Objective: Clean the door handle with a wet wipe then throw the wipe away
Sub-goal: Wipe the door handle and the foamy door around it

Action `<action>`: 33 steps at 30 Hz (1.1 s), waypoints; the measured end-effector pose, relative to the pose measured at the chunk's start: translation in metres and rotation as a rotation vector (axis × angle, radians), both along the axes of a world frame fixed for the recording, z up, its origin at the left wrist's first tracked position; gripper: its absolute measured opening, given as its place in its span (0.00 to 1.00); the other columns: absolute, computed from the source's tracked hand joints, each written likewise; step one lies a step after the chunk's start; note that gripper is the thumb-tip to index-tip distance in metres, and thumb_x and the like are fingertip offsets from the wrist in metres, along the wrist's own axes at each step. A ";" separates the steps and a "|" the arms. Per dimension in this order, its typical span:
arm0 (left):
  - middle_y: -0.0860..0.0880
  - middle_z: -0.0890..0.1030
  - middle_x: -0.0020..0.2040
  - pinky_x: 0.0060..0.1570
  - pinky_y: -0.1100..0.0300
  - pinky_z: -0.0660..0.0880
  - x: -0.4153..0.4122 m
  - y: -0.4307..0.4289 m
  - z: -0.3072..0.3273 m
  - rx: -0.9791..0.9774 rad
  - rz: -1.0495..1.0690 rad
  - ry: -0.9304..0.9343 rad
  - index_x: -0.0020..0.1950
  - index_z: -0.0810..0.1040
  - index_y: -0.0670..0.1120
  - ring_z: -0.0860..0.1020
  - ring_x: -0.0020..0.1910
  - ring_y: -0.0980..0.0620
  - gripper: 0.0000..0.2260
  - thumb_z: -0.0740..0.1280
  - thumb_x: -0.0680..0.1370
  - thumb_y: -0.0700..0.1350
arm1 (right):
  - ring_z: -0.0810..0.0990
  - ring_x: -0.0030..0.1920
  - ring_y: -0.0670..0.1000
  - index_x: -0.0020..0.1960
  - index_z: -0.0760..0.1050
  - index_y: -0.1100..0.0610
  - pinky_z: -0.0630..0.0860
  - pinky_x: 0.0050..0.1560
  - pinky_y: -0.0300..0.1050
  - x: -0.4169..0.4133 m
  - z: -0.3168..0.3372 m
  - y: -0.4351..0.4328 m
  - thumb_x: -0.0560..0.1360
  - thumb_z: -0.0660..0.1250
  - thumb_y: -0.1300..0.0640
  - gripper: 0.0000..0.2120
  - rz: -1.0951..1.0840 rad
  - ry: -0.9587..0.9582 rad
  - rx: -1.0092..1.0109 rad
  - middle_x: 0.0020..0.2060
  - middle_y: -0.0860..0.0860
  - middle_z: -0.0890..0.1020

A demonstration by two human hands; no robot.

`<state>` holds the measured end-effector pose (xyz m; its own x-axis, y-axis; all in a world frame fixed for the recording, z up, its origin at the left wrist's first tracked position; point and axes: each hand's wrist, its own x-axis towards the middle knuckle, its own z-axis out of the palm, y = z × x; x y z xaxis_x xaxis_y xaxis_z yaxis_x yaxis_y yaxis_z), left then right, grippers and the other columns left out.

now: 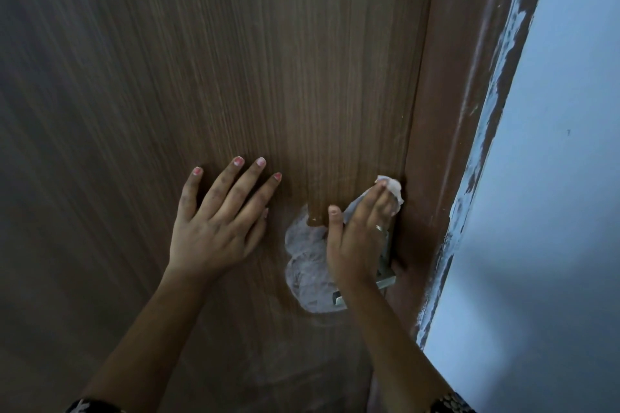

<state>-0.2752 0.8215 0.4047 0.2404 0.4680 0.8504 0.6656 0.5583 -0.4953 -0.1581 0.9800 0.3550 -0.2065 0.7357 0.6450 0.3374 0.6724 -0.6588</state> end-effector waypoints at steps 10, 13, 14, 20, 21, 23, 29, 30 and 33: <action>0.48 0.67 0.75 0.72 0.43 0.58 0.001 0.003 -0.002 0.010 -0.001 -0.008 0.75 0.68 0.51 0.66 0.73 0.48 0.23 0.63 0.80 0.50 | 0.56 0.74 0.59 0.75 0.49 0.61 0.57 0.72 0.58 -0.005 -0.031 -0.048 0.77 0.47 0.35 0.38 0.094 -0.225 0.218 0.73 0.61 0.61; 0.48 0.66 0.76 0.72 0.43 0.57 0.000 0.003 -0.002 0.001 0.013 -0.003 0.76 0.67 0.51 0.65 0.73 0.48 0.23 0.62 0.80 0.50 | 0.52 0.74 0.60 0.75 0.47 0.63 0.58 0.72 0.60 -0.008 -0.008 -0.037 0.77 0.46 0.36 0.37 0.040 -0.085 0.131 0.73 0.63 0.59; 0.49 0.65 0.76 0.73 0.44 0.56 -0.001 0.003 -0.003 0.001 0.019 -0.006 0.76 0.67 0.51 0.64 0.74 0.48 0.23 0.62 0.80 0.51 | 0.50 0.75 0.58 0.75 0.45 0.62 0.57 0.72 0.58 -0.010 -0.002 -0.037 0.78 0.46 0.37 0.37 0.044 -0.083 0.154 0.74 0.63 0.58; 0.49 0.67 0.75 0.72 0.44 0.56 -0.001 0.002 0.000 -0.022 -0.015 -0.016 0.75 0.69 0.50 0.65 0.74 0.49 0.20 0.55 0.83 0.50 | 0.53 0.75 0.54 0.76 0.48 0.58 0.50 0.75 0.51 -0.017 -0.036 -0.071 0.77 0.49 0.35 0.36 0.206 -0.350 0.434 0.73 0.57 0.61; 0.49 0.67 0.75 0.73 0.44 0.56 -0.001 0.001 -0.001 -0.032 -0.013 -0.017 0.75 0.69 0.50 0.65 0.74 0.49 0.21 0.55 0.82 0.50 | 0.56 0.74 0.55 0.75 0.51 0.58 0.51 0.74 0.52 -0.015 -0.045 -0.074 0.77 0.49 0.35 0.36 0.174 -0.372 0.403 0.73 0.57 0.64; 0.50 0.66 0.76 0.73 0.45 0.54 -0.001 -0.001 -0.001 -0.049 -0.013 -0.017 0.75 0.68 0.50 0.64 0.74 0.49 0.22 0.57 0.81 0.48 | 0.59 0.73 0.58 0.75 0.53 0.60 0.55 0.73 0.55 -0.012 -0.049 -0.070 0.77 0.46 0.36 0.35 0.057 -0.335 0.249 0.72 0.58 0.64; 0.49 0.68 0.75 0.73 0.44 0.53 -0.001 -0.004 0.001 -0.084 -0.052 -0.013 0.75 0.68 0.49 0.64 0.74 0.49 0.21 0.55 0.82 0.47 | 0.41 0.74 0.51 0.75 0.41 0.60 0.48 0.75 0.55 -0.019 -0.009 -0.050 0.77 0.46 0.41 0.34 -0.036 -0.082 0.014 0.75 0.54 0.47; 0.49 0.67 0.75 0.73 0.44 0.53 -0.001 -0.004 0.001 -0.090 -0.061 -0.019 0.75 0.67 0.49 0.64 0.74 0.49 0.21 0.55 0.82 0.47 | 0.42 0.74 0.52 0.75 0.41 0.60 0.47 0.75 0.53 -0.021 -0.010 -0.057 0.77 0.46 0.41 0.34 -0.015 -0.109 0.034 0.75 0.54 0.47; 0.48 0.67 0.75 0.74 0.43 0.52 -0.003 -0.006 0.001 -0.107 -0.076 -0.018 0.76 0.66 0.48 0.63 0.75 0.48 0.22 0.53 0.82 0.48 | 0.47 0.75 0.57 0.73 0.41 0.60 0.44 0.75 0.50 -0.026 -0.026 -0.082 0.77 0.37 0.36 0.35 0.012 -0.252 0.095 0.74 0.55 0.47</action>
<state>-0.2779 0.8154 0.4060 0.2636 0.5376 0.8009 0.7131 0.4506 -0.5371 -0.1841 0.8975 0.3292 -0.3781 0.6709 0.6380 0.4744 0.7321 -0.4888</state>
